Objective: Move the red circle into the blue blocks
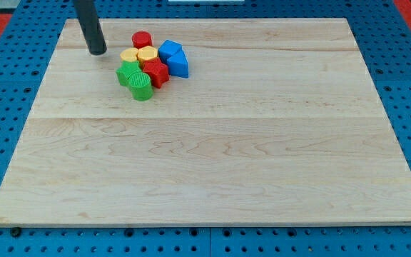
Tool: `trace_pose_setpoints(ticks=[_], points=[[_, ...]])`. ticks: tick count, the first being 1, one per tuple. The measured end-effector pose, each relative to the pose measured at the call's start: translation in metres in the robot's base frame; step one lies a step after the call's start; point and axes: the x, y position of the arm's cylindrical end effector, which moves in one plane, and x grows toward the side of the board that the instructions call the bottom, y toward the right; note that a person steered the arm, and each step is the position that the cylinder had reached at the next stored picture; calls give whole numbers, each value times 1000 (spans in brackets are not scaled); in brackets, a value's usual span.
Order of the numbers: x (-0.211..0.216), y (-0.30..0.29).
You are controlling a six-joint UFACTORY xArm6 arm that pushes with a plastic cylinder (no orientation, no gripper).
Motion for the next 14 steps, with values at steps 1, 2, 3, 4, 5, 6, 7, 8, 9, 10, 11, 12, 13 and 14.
trace_pose_setpoints(ticks=[1,2,3,4,5,6,7,8,9,10,11,12,13,14], points=[[-26,45],[-29,64],[-27,64],[-21,64],[-8,69],[3,72],[-13,58],[-29,65],[-27,122],[-27,133],[-27,133],[-27,164],[-27,195],[-27,218]])
